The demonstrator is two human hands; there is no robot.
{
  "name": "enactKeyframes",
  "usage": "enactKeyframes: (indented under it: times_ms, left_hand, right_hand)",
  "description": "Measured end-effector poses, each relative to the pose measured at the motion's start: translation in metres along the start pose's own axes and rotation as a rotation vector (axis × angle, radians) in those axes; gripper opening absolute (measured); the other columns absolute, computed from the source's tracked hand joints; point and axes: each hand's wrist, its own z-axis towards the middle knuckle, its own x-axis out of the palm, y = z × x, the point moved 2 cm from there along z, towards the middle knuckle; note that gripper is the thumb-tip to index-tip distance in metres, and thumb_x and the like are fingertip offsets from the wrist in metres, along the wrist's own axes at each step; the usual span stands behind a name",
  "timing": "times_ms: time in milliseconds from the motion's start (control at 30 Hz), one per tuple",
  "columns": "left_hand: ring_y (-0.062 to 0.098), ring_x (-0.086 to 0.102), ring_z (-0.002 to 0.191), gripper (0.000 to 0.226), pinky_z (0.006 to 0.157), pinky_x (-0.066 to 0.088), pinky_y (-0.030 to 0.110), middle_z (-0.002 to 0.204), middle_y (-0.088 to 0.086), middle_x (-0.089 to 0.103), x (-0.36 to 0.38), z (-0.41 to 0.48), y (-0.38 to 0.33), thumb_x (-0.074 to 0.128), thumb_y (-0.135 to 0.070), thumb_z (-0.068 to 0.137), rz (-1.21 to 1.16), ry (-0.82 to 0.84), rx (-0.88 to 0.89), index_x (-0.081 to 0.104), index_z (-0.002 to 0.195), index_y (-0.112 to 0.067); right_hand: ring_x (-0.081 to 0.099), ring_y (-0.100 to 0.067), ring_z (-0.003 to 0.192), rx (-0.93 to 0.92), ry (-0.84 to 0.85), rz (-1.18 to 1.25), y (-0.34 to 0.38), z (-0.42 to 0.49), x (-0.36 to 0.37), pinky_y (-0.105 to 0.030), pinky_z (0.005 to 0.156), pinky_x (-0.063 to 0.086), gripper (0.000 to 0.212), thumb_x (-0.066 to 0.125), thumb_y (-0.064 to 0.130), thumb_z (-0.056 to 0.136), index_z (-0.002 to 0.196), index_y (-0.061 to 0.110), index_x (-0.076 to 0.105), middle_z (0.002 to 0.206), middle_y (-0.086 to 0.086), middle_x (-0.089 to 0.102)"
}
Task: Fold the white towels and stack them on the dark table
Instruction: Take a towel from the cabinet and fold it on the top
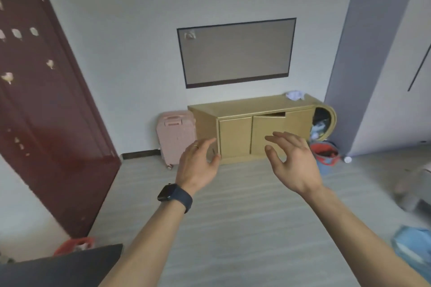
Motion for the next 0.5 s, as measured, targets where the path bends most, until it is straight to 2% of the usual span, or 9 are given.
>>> enactKeyframes:
  times_ms: [100, 367, 500]
  left_hand:
    - [0.019, 0.042, 0.135, 0.049, 0.112, 0.035, 0.036, 0.146, -0.001, 0.048, 0.034, 0.044, -0.024, 0.053, -0.035, 0.097, -0.004, 0.052, 0.037, 0.046, 0.144, -0.025]
    - [0.019, 0.036, 0.141, 0.050, 0.115, 0.031, 0.038, 0.152, -0.001, 0.042, 0.132, 0.181, -0.054, 0.052, -0.034, 0.098, 0.006, 0.109, 0.132, 0.044, 0.146, -0.029]
    - [0.019, 0.037, 0.140, 0.050, 0.115, 0.032, 0.041, 0.151, -0.002, 0.044, 0.177, 0.271, -0.059, 0.052, -0.034, 0.096, -0.010, 0.092, 0.149, 0.045, 0.145, -0.031]
  right_hand:
    - [0.046, -0.022, 0.126, 0.050, -0.030, -0.047, -0.046, 0.022, -0.015, -0.017, 0.099, 0.027, 0.026, 0.061, 0.033, 0.096, 0.120, 0.027, 0.070, 0.131, 0.005, 0.062]
    - [0.049, -0.026, 0.123, 0.115, -0.047, -0.161, -0.166, 0.115, 0.001, -0.036, 0.099, 0.043, 0.030, 0.059, 0.033, 0.094, 0.121, 0.025, 0.069, 0.129, 0.002, 0.064]
    - [0.048, -0.026, 0.125, 0.124, -0.067, -0.194, -0.221, 0.185, 0.015, -0.037, 0.100, 0.042, 0.029, 0.060, 0.033, 0.095, 0.122, 0.025, 0.069, 0.129, 0.003, 0.064]
